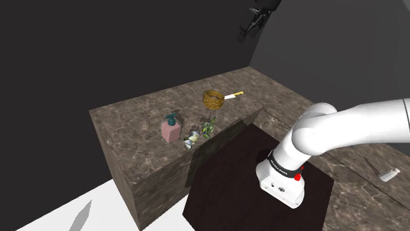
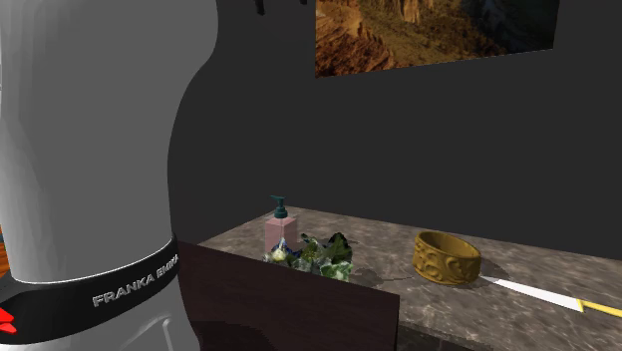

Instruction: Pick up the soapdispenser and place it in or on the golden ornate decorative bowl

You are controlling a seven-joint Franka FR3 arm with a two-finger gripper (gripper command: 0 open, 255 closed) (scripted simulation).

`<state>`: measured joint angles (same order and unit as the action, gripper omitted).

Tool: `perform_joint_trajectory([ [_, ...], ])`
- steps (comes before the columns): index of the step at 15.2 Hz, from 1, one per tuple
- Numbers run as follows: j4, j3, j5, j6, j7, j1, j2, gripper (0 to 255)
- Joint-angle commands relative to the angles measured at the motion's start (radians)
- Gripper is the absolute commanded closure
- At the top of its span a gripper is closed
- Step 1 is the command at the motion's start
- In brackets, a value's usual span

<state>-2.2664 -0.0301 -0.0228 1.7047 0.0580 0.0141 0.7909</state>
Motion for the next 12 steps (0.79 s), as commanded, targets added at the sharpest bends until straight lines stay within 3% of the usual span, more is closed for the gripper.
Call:
perform_joint_trajectory([
  [1, 0.0, 0.0, 0.0, 0.0, 0.0, 0.0, 0.0, 0],
  [12, -0.154, -0.088, 0.011, 0.318, -0.087, 0.016, -0.213, 0],
])
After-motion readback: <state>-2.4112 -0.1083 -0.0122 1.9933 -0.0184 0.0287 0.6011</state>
